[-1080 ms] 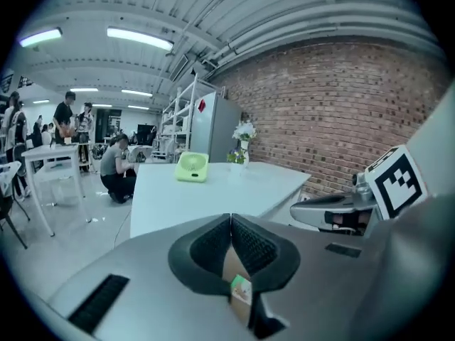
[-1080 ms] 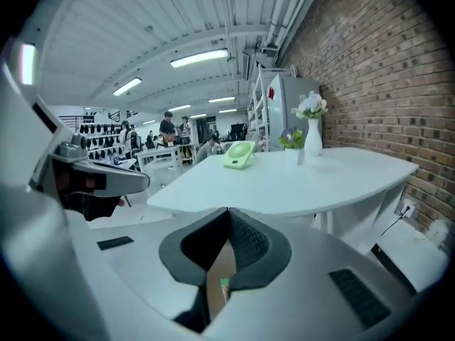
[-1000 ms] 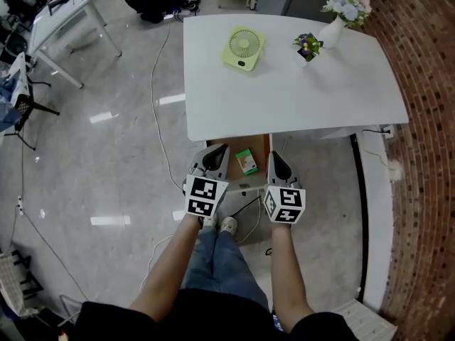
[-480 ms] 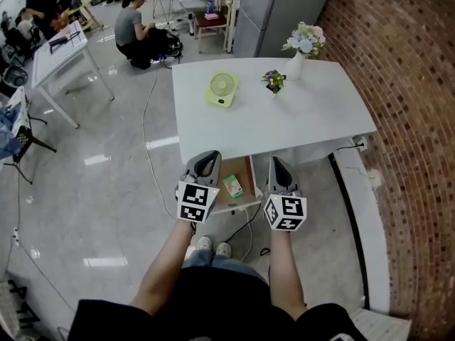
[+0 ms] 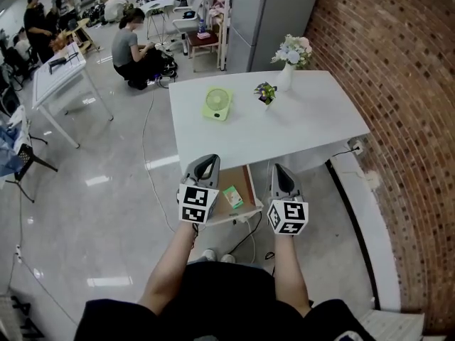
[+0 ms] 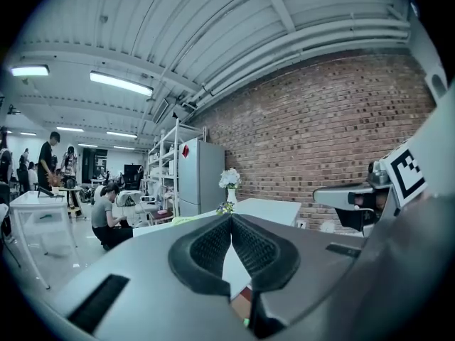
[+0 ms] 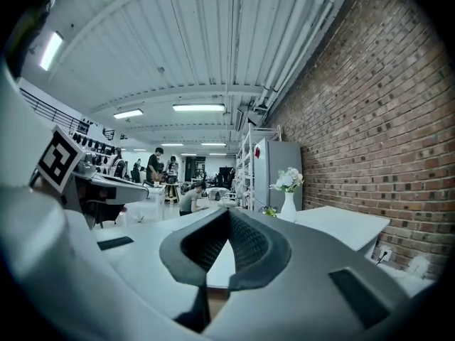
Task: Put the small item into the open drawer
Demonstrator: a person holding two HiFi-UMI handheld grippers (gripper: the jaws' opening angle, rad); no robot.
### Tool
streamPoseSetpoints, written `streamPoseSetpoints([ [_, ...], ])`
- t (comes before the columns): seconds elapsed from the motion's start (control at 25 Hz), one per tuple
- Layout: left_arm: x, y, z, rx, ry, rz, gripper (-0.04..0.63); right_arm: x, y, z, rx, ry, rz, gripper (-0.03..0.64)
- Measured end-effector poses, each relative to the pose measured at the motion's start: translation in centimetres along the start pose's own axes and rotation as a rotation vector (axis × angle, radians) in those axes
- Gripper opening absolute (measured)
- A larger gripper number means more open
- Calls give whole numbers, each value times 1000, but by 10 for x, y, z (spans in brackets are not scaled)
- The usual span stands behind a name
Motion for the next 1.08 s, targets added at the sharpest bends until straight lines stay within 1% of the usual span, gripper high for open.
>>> streamPoseSetpoints([
  [0.28, 9, 4, -6, -12, -2, 2, 23, 0, 1, -9, -6, -4, 1, -2],
  [0.64, -3, 11, 6, -29, -14, -20, 23, 9, 3, 4, -27, -8, 9, -2],
  [0.8, -4, 15, 5, -37, -18, -23, 23, 7, 7, 4, -34, -12, 9, -2],
  [1.08, 0, 11, -3, -47, -16, -26, 23, 6, 2, -3, -40, -11, 13, -2],
])
Point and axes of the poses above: the fingertips, and each gripper's own axes: z forward along the fingers, x to its right, y out of its underside, the point moved 9 cm from there along -z, backward along the fingers, and after that the axes turned 5 degrees about z, right-handed, at the moved point
